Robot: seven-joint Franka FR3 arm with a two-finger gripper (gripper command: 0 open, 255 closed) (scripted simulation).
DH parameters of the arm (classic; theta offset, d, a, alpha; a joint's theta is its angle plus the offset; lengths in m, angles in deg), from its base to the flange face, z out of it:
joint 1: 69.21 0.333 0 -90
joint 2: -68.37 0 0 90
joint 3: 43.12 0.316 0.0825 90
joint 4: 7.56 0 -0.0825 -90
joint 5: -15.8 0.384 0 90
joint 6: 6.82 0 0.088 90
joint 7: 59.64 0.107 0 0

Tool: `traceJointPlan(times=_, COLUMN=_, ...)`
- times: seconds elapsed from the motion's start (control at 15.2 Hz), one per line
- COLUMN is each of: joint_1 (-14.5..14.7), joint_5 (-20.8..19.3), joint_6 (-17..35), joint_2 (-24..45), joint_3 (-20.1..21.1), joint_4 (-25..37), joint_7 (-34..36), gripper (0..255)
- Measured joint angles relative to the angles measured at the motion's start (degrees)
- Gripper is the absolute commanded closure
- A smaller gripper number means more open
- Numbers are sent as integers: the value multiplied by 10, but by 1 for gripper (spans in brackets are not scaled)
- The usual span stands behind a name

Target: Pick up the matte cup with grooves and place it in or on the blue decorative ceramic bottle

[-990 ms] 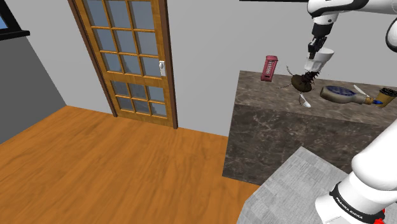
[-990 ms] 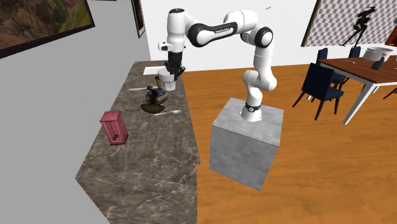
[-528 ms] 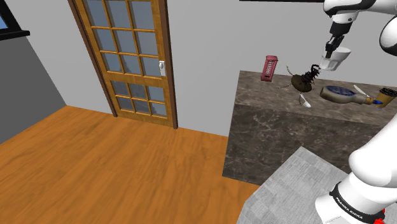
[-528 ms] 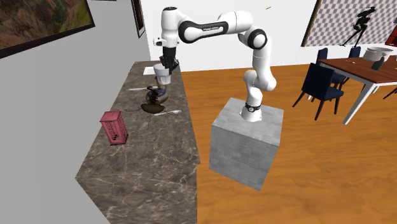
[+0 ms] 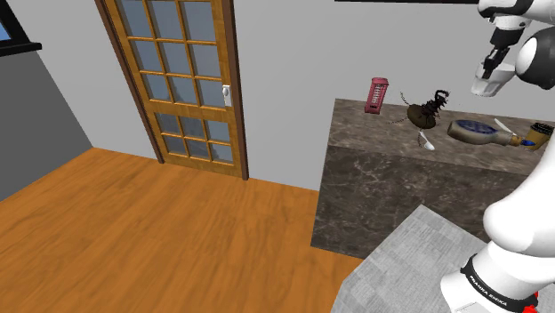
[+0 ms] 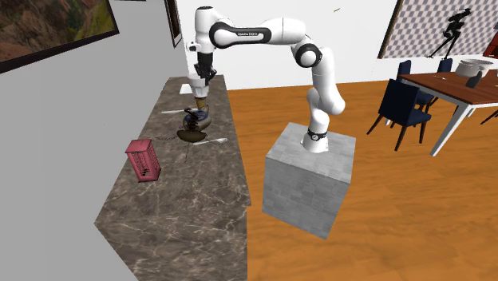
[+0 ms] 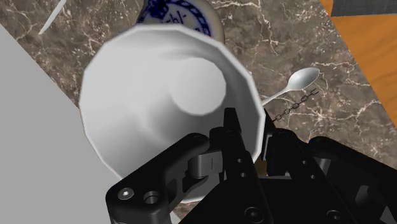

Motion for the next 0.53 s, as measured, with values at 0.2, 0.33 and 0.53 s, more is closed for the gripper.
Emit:
traceJointPlan(times=0.2, joint_1=-46, joint_5=30, joint_6=-24, joint_2=51, joint_3=-5, joint_4=75, joint_7=-40, gripper=255)
traceJointPlan(times=0.33, joint_1=-81, joint_5=51, joint_6=-49, joint_2=94, joint_3=-5, joint_4=143, joint_7=-62, gripper=255)
traceJointPlan(times=0.53, joint_1=-128, joint_5=75, joint_6=-80, joint_2=146, joint_3=-2, joint_4=226, joint_7=-88, gripper=255)
